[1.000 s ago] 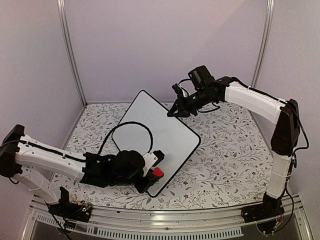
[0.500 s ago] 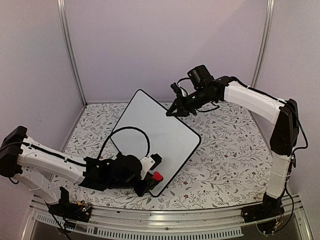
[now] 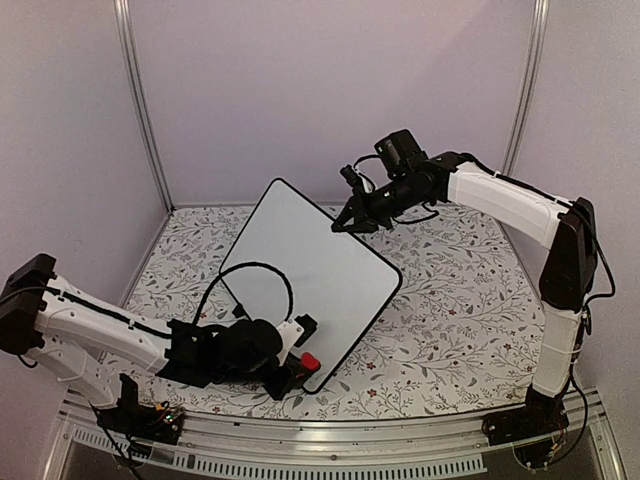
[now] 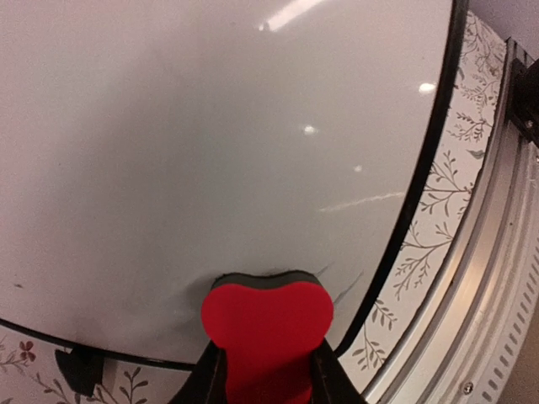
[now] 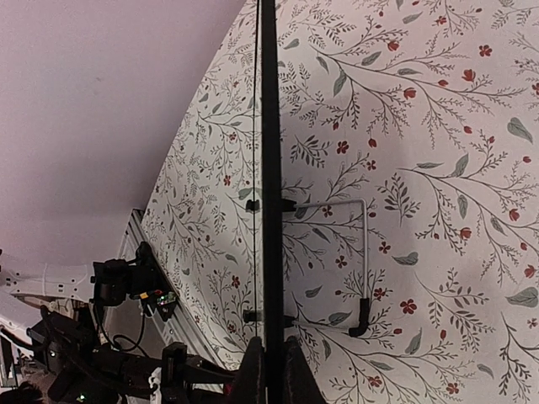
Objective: Erase the whiteboard
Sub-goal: Erase the center of the whiteboard.
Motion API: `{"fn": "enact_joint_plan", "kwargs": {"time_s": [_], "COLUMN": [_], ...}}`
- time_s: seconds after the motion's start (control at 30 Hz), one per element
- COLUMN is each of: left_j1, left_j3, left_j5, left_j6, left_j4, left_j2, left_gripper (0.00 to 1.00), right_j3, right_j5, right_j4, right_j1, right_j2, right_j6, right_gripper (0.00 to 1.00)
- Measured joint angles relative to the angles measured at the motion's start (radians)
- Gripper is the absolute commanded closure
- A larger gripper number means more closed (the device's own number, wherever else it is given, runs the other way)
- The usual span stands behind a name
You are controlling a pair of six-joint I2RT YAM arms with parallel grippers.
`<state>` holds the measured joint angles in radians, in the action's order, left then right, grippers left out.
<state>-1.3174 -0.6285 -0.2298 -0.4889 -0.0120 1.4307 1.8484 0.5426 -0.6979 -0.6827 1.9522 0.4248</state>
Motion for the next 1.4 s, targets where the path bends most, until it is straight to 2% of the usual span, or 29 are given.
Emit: {"fn": "enact_joint_plan", "kwargs": {"time_s": [0.43,0.63,0.83,0.97,1.1,1.23,1.4], "left_j1": [-0.017,-0.017,-0.017,-0.017,-0.018,-0.019,-0.020], "left_j3": [0.080,0.074,0.001,-0.061,-0.106,-0.108,-0.102], "left_j5": [-0.015,-0.059,-0.079,-0.075,-0.058,-0.043,-0.037], "left_j6": [-0.090,-0.084,-0.033,0.003,0.025,0.032,0.024], "left_j4": [0.124,0.175,0.174,0.159,0.140,0.127,0.104], "left_j2": [-0.039,-0.124,-0.198,-0.163,-0.059,0.011,0.023], "left_gripper": [1.00,1.00,1.00,1.00,1.00,1.00,1.00], "right_j3": [0.006,0.006,0.006,0.010,0.010,0.011,0.016], "right_j5": [0.006,-0.002,-0.002,-0.001,-0.001,-0.001,0.006], "right_j4": [-0.003,-0.011,-0.011,-0.011,-0.012,-0.011,-0.011], "right_j1": [-0.003,-0.002,-0.002,-0.002,-0.002,-0.002,-0.002], "right_j2": [0.002,0.003,0.005,0.008,0.009,0.009,0.012], "right_j6": [0.006,0.023,0.024,0.024,0.024,0.019,0.004], "right_gripper": [1.00,1.00,1.00,1.00,1.00,1.00,1.00]}}
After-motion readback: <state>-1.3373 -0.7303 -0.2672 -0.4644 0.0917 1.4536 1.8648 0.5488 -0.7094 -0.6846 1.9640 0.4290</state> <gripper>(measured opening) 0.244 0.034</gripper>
